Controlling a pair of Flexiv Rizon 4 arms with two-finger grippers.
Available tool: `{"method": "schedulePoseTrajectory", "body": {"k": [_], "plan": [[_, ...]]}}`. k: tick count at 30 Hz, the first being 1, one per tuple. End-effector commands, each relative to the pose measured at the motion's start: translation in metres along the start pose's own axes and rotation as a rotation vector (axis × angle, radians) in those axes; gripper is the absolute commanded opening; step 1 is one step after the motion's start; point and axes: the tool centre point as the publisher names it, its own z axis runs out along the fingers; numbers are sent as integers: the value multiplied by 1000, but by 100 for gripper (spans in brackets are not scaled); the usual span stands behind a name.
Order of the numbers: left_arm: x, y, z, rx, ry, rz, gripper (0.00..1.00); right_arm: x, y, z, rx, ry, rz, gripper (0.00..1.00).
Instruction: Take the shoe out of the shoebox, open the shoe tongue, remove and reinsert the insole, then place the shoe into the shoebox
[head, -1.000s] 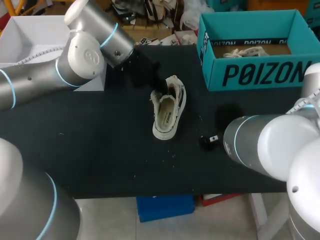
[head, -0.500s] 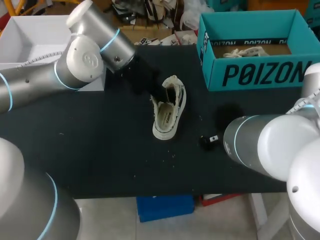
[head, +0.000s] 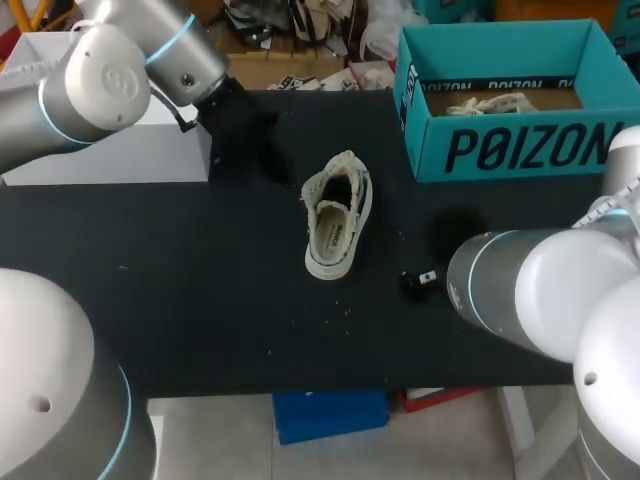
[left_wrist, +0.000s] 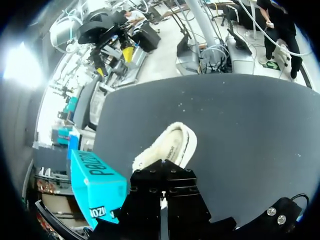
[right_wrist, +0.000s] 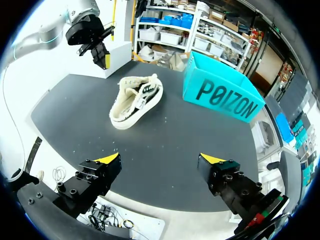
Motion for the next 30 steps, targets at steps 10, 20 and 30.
{"method": "schedulePoseTrajectory", "body": {"k": [10,20,30], "plan": [[21,-11,-18,16,-55,-1,100,3,0,1,-1,-5,2,100],[21,-11,-18,16,-55,-1,100,3,0,1,-1,-5,2,100],[21,-11,-18,16,-55,-1,100,3,0,1,-1,-5,2,100]]}}
